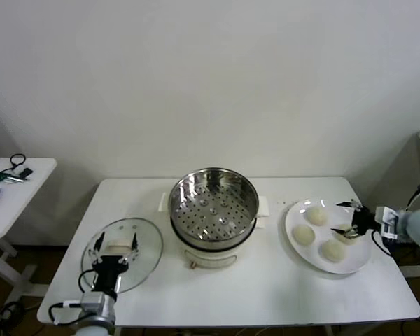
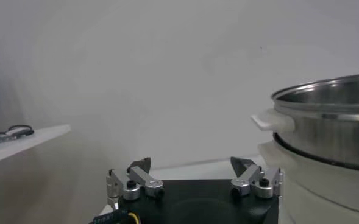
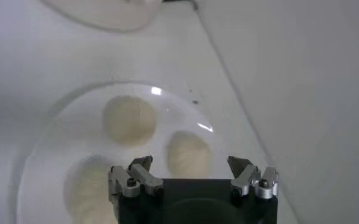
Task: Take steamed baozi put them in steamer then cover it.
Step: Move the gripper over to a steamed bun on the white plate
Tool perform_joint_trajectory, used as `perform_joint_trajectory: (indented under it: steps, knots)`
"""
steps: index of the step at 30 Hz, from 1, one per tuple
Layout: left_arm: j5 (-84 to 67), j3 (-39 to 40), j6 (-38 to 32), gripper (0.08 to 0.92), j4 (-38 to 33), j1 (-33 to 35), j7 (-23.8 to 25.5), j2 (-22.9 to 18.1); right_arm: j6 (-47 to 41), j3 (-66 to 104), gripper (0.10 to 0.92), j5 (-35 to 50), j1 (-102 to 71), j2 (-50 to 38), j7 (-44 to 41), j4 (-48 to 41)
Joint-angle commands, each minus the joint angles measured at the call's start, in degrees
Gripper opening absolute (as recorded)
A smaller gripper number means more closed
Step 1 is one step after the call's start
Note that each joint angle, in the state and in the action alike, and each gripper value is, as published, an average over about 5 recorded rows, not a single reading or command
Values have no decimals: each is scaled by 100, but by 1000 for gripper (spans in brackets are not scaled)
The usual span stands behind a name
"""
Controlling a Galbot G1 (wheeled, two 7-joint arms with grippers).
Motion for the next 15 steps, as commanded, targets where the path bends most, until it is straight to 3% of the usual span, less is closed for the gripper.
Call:
perform_joint_trajectory:
  steps: [1,8,15]
  knots:
    - [-16,-10,35,823,-2,12,-18,83,190,-2594,823,-607,2515,53,-823,-1039]
    - [-51,-11,114,823,-101,29,-25,79,524,-3286,823,-1021,3230,1229,-876,-2432]
    - [-32,-5,201,823,-161,2,-26,183,597,-3444,823,-1187,3287,1857,-977,-3165]
